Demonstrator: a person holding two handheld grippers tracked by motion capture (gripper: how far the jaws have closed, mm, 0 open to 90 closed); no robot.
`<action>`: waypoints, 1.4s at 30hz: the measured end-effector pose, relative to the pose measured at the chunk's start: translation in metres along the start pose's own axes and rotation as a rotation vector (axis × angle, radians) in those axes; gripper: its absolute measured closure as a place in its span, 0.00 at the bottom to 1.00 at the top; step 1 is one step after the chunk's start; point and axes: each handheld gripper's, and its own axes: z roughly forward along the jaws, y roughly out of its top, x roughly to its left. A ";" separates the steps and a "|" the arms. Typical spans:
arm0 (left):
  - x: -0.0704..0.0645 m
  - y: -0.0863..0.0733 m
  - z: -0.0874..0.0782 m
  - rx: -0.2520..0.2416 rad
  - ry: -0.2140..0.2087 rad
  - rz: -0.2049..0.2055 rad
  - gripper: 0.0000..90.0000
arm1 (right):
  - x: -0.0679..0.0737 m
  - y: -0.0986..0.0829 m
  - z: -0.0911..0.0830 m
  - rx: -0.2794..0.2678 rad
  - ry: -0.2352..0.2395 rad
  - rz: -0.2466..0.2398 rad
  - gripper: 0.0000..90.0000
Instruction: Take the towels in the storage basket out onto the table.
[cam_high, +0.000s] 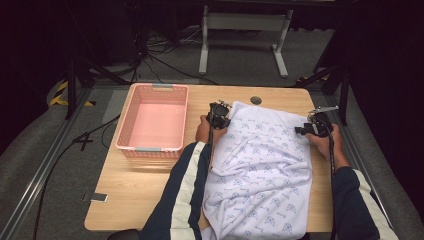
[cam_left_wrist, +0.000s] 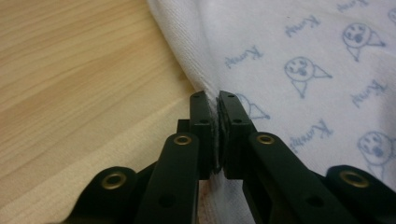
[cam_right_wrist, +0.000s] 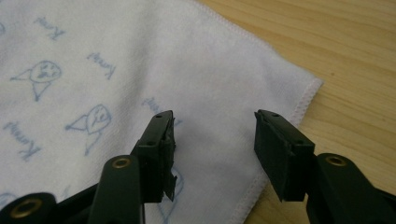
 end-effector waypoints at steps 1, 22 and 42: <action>-0.002 -0.002 -0.003 0.009 0.006 0.007 0.96 | 0.001 -0.003 -0.001 -0.003 0.011 -0.007 0.58; -0.021 -0.018 -0.036 -0.067 -0.091 0.024 0.64 | 0.001 -0.005 -0.024 -0.002 0.037 -0.035 0.63; 0.015 0.009 0.013 -0.069 0.079 -0.120 0.57 | -0.019 0.000 0.002 -0.035 -0.066 0.080 0.59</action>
